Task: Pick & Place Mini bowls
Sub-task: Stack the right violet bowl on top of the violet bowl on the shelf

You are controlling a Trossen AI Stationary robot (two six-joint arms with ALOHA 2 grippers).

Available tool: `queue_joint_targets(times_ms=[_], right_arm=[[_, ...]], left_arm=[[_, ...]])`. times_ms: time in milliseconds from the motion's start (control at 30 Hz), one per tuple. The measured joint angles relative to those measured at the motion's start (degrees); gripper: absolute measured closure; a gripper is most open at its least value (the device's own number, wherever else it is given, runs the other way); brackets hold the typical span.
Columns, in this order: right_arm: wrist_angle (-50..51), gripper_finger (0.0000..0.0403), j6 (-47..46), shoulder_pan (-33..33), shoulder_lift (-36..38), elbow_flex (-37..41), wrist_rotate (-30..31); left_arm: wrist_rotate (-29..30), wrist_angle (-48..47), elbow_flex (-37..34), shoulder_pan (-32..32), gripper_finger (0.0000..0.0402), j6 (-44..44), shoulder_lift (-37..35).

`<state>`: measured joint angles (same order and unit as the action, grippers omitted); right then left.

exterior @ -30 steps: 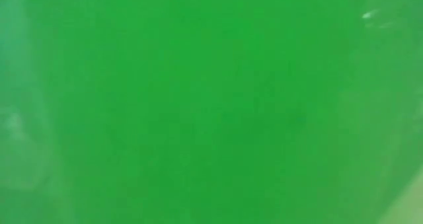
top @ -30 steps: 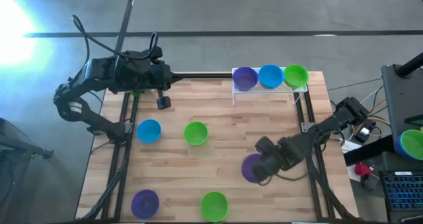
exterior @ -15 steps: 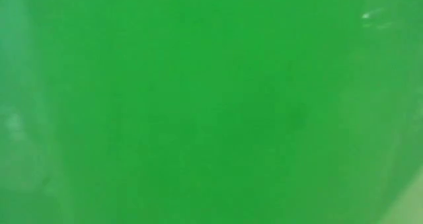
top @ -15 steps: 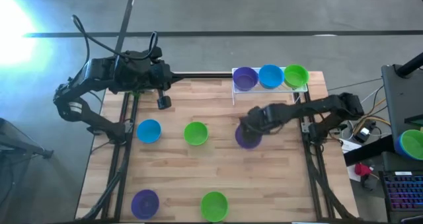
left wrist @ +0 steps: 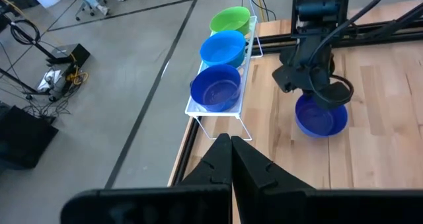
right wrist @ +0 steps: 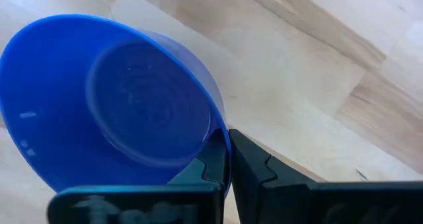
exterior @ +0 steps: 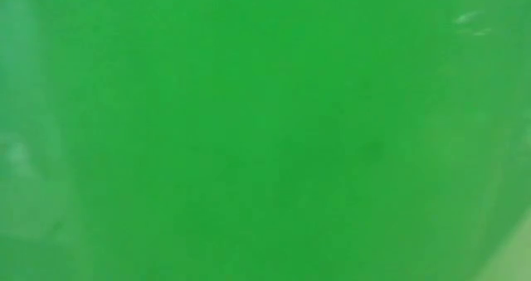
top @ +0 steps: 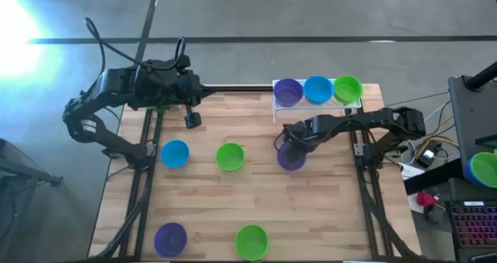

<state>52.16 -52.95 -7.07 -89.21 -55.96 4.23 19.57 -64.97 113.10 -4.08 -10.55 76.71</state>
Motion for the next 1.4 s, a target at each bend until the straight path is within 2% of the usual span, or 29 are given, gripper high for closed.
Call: queue_joint_targets(times_ms=[300, 933, 1400], right_arm=[[-2.12, 0.0394, -0.81, 0.00, 0.00, 2.42, -0.42], [-2.94, 0.0391, 0.50, 0.04, 0.00, 0.89, -0.05], [-3.19, 0.0285, 0.47, 0.04, 0.00, 0.89, 0.26]], left_arm=[[0.00, 0.00, 0.00, 0.00, 0.0401, 0.03, 0.00], [0.00, 0.00, 0.00, -0.03, 0.0401, 0.03, 0.00], [0.00, 0.00, 0.00, 0.02, 0.0401, -0.07, 0.00]])
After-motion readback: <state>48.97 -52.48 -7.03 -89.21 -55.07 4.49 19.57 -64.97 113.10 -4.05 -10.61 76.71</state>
